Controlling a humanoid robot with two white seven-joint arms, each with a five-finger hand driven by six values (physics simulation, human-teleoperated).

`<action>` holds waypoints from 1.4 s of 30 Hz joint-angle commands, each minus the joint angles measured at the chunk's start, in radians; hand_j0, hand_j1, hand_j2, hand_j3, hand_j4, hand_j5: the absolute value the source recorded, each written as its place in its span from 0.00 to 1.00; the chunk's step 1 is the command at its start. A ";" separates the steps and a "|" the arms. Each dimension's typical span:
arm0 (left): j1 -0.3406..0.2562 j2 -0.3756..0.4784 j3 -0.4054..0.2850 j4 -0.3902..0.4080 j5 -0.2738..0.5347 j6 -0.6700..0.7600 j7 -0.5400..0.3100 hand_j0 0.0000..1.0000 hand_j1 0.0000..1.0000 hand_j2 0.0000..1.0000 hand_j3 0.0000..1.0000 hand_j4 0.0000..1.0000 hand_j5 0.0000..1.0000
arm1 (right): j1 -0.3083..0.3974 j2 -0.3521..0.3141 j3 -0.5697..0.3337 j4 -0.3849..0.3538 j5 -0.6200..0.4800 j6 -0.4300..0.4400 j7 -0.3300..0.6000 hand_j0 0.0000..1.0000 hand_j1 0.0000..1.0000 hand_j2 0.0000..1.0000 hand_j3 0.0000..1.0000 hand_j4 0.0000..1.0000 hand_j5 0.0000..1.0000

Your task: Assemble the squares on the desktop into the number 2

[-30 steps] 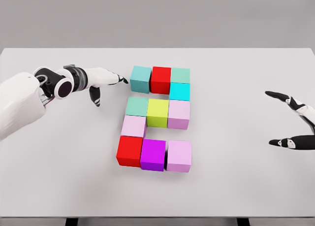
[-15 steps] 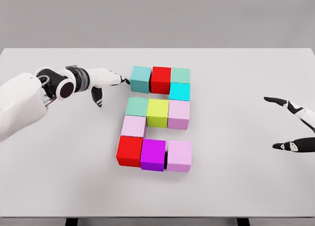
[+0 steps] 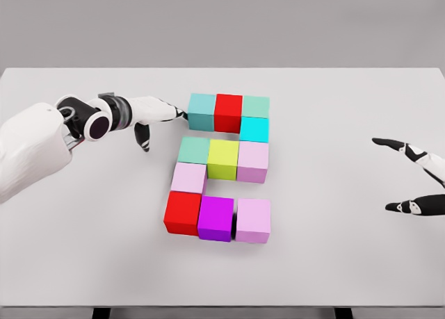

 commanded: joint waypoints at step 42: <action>0.861 0.080 1.205 -0.111 0.459 -0.707 0.000 1.00 1.00 1.00 1.00 1.00 1.00 | -0.015 -0.583 0.188 -0.135 0.283 0.002 0.000 1.00 1.00 1.00 1.00 1.00 1.00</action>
